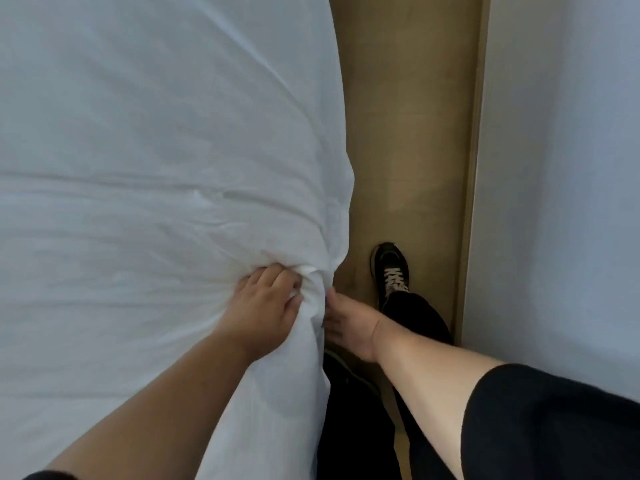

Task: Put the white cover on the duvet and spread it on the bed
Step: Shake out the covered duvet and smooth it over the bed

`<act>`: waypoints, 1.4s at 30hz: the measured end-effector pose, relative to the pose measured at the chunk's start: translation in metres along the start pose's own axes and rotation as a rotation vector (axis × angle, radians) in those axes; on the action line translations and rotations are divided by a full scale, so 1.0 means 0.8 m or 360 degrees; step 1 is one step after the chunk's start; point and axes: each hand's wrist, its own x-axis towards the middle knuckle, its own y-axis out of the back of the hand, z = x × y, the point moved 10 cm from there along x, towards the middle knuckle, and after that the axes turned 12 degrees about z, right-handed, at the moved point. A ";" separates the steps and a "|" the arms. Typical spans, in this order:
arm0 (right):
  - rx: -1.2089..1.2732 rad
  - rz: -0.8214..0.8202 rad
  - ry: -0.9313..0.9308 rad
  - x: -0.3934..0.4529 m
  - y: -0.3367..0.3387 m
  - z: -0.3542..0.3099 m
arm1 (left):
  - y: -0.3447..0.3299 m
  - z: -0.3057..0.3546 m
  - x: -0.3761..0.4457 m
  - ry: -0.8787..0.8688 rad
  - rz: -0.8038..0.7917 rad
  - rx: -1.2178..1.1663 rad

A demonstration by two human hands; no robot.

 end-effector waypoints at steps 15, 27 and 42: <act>-0.0459 0.0263 0.0281 0.021 -0.044 0.080 | 0.016 0.009 -0.015 0.0028 0.0325 -0.0102; -0.0511 0.0961 0.0365 0.000 0.081 0.095 | -0.076 0.012 -0.157 -0.0395 0.0059 0.0600; -0.1520 0.0785 0.0065 -0.003 0.073 0.269 | -0.115 0.003 -0.147 -0.0327 0.0127 0.0987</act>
